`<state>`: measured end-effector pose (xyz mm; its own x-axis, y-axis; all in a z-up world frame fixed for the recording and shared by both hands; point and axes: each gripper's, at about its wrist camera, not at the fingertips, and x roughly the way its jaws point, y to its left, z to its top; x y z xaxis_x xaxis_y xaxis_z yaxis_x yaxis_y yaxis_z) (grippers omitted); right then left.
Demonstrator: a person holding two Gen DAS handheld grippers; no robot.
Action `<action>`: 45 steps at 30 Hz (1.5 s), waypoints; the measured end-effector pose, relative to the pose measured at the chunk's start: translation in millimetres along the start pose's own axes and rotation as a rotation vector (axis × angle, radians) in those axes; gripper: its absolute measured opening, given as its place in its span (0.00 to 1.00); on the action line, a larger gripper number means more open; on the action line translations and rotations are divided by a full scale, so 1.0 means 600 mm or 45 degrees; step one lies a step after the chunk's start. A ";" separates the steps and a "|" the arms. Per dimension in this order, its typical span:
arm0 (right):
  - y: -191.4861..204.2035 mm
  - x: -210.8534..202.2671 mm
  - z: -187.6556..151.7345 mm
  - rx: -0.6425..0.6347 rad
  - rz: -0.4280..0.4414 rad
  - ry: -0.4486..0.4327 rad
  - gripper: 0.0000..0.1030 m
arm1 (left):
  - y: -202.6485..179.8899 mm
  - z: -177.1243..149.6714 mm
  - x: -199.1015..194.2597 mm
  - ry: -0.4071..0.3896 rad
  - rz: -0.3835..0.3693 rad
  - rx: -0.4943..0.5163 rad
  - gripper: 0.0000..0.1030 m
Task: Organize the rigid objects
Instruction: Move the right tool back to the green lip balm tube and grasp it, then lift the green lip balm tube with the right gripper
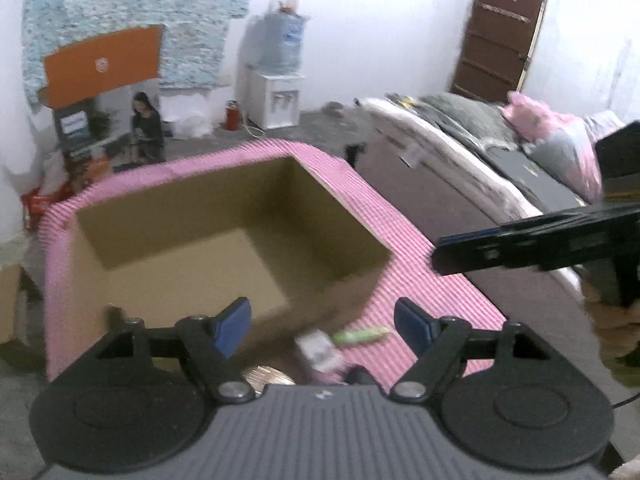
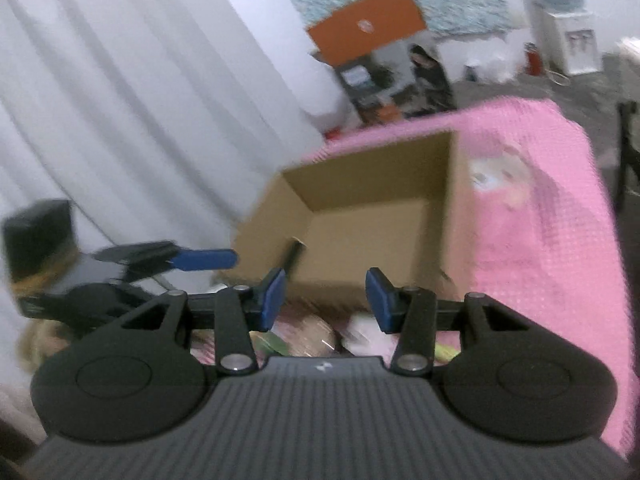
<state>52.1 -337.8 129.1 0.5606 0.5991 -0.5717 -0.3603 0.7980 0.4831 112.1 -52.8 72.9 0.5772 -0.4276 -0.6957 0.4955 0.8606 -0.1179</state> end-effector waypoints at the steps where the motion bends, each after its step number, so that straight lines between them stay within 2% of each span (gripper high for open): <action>1: -0.013 0.001 -0.017 -0.008 -0.046 0.014 0.43 | -0.017 -0.010 0.011 0.006 -0.001 0.027 0.77; 3: -0.040 0.012 -0.044 -0.036 -0.122 0.054 0.42 | -0.052 -0.030 0.038 0.031 -0.006 0.084 0.77; 6: -0.071 0.064 -0.076 -0.101 -0.191 0.124 0.37 | -0.098 -0.058 0.075 0.071 -0.015 0.148 0.76; 8: -0.081 0.120 -0.089 -0.158 -0.206 0.166 0.36 | -0.125 -0.073 0.105 0.093 -0.006 0.198 0.73; 10: -0.084 0.160 -0.095 -0.238 -0.214 0.198 0.34 | -0.145 -0.084 0.132 0.105 0.029 0.244 0.64; 11: -0.086 0.193 -0.092 -0.268 -0.222 0.216 0.31 | -0.151 -0.088 0.144 0.106 0.045 0.262 0.63; 16: -0.090 0.261 -0.106 -0.415 -0.239 0.300 0.24 | -0.153 -0.094 0.181 0.144 0.050 0.241 0.49; 19: -0.095 0.288 -0.114 -0.434 -0.218 0.350 0.17 | -0.148 -0.095 0.194 0.172 0.047 0.226 0.45; 21: -0.098 0.298 -0.115 -0.419 -0.203 0.357 0.16 | -0.148 -0.096 0.201 0.185 0.042 0.224 0.45; 25: -0.113 0.272 -0.122 -0.266 -0.207 0.364 0.14 | -0.143 -0.099 0.201 0.208 0.016 0.224 0.45; 31: -0.170 0.215 -0.155 0.172 -0.137 0.370 0.13 | -0.152 -0.107 0.211 0.253 -0.052 0.243 0.45; 34: -0.184 0.198 -0.176 0.319 -0.091 0.371 0.13 | -0.161 -0.112 0.222 0.282 -0.073 0.261 0.45; 41: -0.190 0.191 -0.189 0.416 -0.048 0.388 0.14 | -0.179 -0.118 0.243 0.318 -0.027 0.265 0.43; 45: -0.193 0.189 -0.187 0.428 -0.037 0.402 0.14 | -0.185 -0.118 0.243 0.308 -0.009 0.276 0.37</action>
<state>73.6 -354.8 -65.9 0.2931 0.6090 -0.7370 -0.0570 0.7806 0.6224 95.4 -191.0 -65.8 0.4150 -0.3324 -0.8469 0.6405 0.7679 0.0125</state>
